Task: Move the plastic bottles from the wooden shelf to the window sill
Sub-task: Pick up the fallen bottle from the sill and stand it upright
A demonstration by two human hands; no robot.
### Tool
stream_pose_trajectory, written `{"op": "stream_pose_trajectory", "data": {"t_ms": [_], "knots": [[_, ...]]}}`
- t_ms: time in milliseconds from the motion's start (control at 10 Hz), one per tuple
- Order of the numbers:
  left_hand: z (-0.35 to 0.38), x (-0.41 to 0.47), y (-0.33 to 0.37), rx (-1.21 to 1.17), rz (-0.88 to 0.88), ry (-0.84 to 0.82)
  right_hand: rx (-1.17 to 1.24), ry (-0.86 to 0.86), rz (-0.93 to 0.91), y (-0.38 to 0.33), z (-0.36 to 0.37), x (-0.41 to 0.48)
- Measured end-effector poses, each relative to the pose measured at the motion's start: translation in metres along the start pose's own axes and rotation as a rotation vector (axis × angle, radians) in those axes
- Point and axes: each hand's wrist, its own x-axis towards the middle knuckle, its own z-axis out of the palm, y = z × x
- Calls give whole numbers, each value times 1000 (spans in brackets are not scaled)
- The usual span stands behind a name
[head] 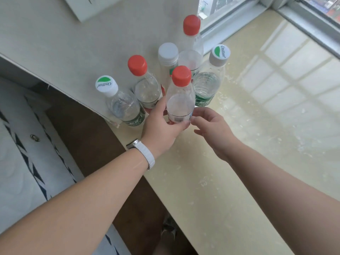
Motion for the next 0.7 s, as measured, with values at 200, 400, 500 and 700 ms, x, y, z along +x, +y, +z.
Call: {"op": "stream_pose_trajectory", "data": {"t_ms": [200, 400, 500, 700], "knots": [[13, 3, -6, -11, 32, 106, -15, 45, 1, 5, 5, 5], [26, -1, -10, 19, 3, 215, -9, 72, 3, 8, 8, 9], [31, -1, -8, 19, -4, 243, -21, 79, 0, 8, 7, 9], [34, 4, -9, 56, -3, 250, -42, 86, -7, 7, 2, 10]]}}
